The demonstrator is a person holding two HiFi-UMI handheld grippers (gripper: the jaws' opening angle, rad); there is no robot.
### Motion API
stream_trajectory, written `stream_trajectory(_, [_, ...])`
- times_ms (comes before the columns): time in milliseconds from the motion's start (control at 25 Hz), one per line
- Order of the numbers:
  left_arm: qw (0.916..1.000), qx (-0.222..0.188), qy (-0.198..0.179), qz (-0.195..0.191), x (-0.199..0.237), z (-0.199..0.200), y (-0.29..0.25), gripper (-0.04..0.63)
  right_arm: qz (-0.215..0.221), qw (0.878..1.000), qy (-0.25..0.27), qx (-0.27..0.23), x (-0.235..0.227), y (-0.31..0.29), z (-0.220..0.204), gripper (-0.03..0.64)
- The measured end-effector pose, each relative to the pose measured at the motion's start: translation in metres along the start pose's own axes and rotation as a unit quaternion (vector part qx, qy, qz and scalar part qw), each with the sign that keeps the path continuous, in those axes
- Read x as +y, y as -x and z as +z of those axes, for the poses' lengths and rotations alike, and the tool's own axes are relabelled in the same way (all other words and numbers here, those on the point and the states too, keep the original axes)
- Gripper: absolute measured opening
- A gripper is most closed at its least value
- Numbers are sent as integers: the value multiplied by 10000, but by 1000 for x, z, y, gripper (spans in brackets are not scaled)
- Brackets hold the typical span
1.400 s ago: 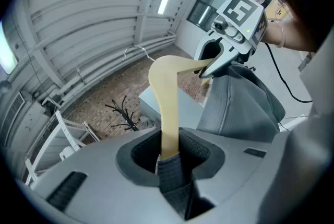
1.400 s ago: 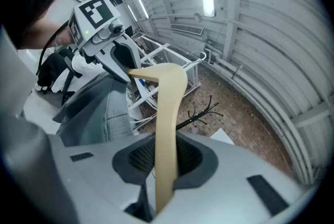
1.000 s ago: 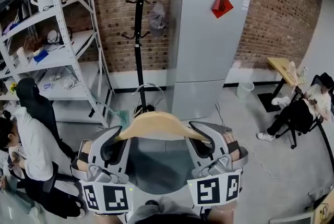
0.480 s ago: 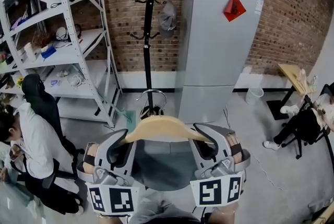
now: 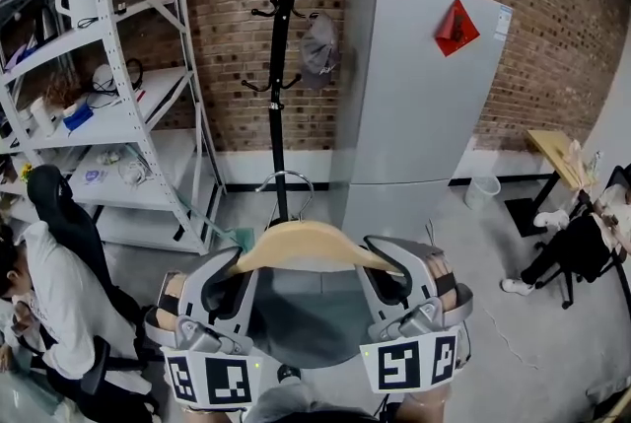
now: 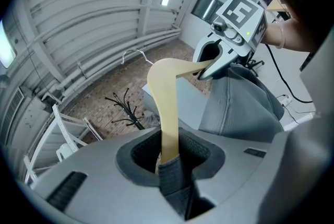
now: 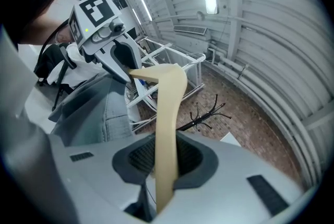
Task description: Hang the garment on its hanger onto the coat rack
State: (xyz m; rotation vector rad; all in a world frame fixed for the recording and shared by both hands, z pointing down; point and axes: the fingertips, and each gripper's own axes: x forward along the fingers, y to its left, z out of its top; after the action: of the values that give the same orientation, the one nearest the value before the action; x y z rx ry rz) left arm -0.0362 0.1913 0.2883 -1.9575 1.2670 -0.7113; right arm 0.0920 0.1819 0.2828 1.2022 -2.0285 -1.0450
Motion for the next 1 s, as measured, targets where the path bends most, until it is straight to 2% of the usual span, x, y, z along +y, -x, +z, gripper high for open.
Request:
stream_trajectory(520, [9995, -299, -97, -63, 69, -70, -85, 98, -179, 9996, 128, 193, -7, -126, 7, 77])
stream_trajectory(1000, [9991, -340, -85, -250, 87, -107, -148, 98, -189, 9993, -5, 329, -10, -195, -13, 77])
